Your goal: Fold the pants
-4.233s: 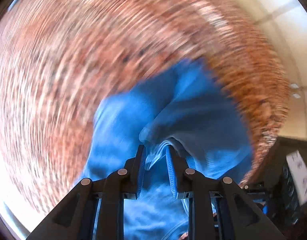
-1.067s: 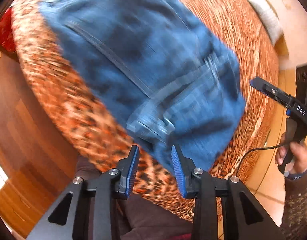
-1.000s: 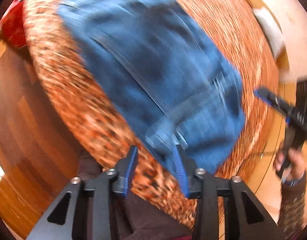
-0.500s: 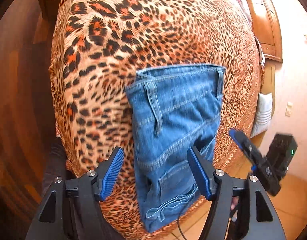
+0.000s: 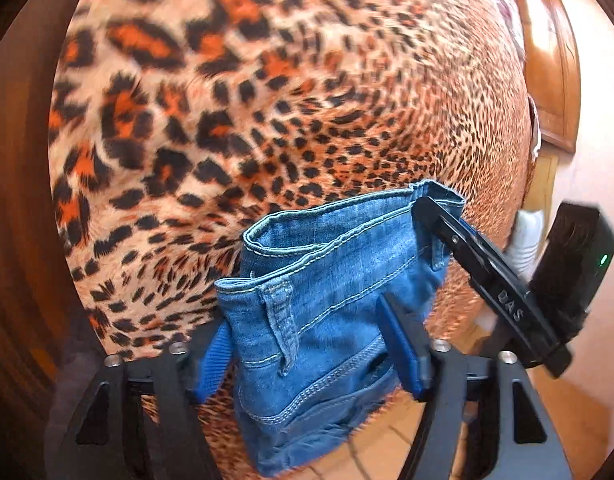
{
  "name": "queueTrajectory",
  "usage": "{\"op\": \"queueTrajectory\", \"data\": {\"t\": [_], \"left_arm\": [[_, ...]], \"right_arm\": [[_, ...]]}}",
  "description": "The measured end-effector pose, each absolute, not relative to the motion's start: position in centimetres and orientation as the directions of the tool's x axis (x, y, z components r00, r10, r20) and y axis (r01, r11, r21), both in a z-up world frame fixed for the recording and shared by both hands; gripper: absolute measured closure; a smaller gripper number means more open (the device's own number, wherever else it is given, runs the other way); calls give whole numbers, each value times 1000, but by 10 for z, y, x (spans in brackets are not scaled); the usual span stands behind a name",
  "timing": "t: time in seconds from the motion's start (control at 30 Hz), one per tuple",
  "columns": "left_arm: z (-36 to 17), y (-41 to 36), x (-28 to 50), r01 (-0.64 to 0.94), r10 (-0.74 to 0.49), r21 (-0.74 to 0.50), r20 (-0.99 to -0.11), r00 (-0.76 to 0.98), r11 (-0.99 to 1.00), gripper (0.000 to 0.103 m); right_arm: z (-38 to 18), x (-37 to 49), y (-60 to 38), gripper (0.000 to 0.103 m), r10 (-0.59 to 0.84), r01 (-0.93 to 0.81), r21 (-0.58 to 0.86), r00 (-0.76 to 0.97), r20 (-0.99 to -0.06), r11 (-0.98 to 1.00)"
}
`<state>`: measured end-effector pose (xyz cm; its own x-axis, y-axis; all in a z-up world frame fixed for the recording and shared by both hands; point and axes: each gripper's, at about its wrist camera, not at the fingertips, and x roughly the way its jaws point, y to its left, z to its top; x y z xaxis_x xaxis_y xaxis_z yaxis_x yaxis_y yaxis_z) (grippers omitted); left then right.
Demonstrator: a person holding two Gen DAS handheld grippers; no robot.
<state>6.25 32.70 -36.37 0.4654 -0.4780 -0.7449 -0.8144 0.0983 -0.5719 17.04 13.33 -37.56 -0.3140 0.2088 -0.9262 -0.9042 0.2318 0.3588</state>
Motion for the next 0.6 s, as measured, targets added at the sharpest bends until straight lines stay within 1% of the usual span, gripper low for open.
{"op": "queueTrajectory", "data": {"t": [0.03,0.07,0.1,0.13,0.2,0.27,0.37,0.5,0.6], "left_arm": [[-359,324,66,-812,-451,-554,-781,431,182,76],[-354,317,67,-803,-442,-554,-790,425,218,76],[-351,316,67,-794,-427,-557,-797,428,243,80],[-346,315,66,-783,-417,-565,-797,437,260,84],[-333,311,65,-763,-385,-568,-808,446,308,86],[-308,299,64,-730,-318,-548,-835,448,409,86],[-274,279,60,-682,-239,-518,-852,466,516,87],[-222,234,53,-594,-122,-444,-856,502,671,87],[-180,187,34,-488,-53,-351,-850,524,799,87]], "right_arm": [[-375,167,134,76,197,-913,341,-300,-933,226],[-371,164,134,79,195,-923,322,-284,-939,210],[-366,160,132,83,197,-933,307,-271,-942,187],[-360,158,130,84,212,-936,304,-266,-941,178],[-346,156,123,85,257,-928,324,-273,-927,185],[-327,156,111,85,313,-915,354,-284,-906,194],[-300,156,87,85,394,-895,397,-296,-870,203],[-258,159,32,86,515,-860,460,-298,-804,220],[-234,158,-11,86,569,-843,483,-283,-772,236]]}}
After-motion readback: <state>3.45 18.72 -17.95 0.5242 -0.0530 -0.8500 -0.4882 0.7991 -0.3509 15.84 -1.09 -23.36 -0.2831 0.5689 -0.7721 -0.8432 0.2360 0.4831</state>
